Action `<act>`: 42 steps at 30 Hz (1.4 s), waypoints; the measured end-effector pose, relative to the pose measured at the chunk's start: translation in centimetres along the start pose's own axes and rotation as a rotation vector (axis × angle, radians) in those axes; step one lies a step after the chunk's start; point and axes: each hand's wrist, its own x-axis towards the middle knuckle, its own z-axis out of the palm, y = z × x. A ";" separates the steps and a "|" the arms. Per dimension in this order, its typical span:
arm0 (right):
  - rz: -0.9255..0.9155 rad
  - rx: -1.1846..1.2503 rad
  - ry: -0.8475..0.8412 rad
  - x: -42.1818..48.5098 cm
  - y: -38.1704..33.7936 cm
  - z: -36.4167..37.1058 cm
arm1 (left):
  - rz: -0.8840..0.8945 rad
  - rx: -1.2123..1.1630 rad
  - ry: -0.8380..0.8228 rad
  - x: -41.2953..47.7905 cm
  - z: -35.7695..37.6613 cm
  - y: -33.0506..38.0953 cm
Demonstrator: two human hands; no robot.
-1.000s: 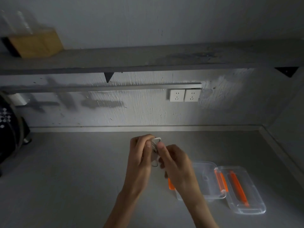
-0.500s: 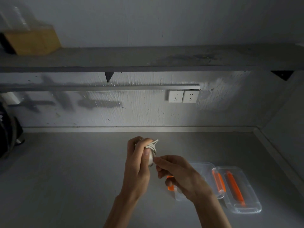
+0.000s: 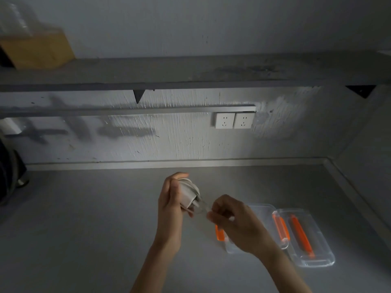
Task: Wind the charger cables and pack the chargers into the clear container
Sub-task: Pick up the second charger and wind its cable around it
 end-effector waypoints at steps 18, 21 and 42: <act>0.172 0.304 -0.057 -0.4 0.4 -0.6 | 0.260 0.443 -0.181 -1.3 0.7 -0.7; 0.071 0.019 0.042 -0.6 0.6 -0.6 | 0.226 0.405 -0.191 -1.2 0.5 -0.9; 0.127 0.929 0.172 -2.3 5.5 4.5 | -0.482 -0.379 -0.066 -2.8 1.6 -5.8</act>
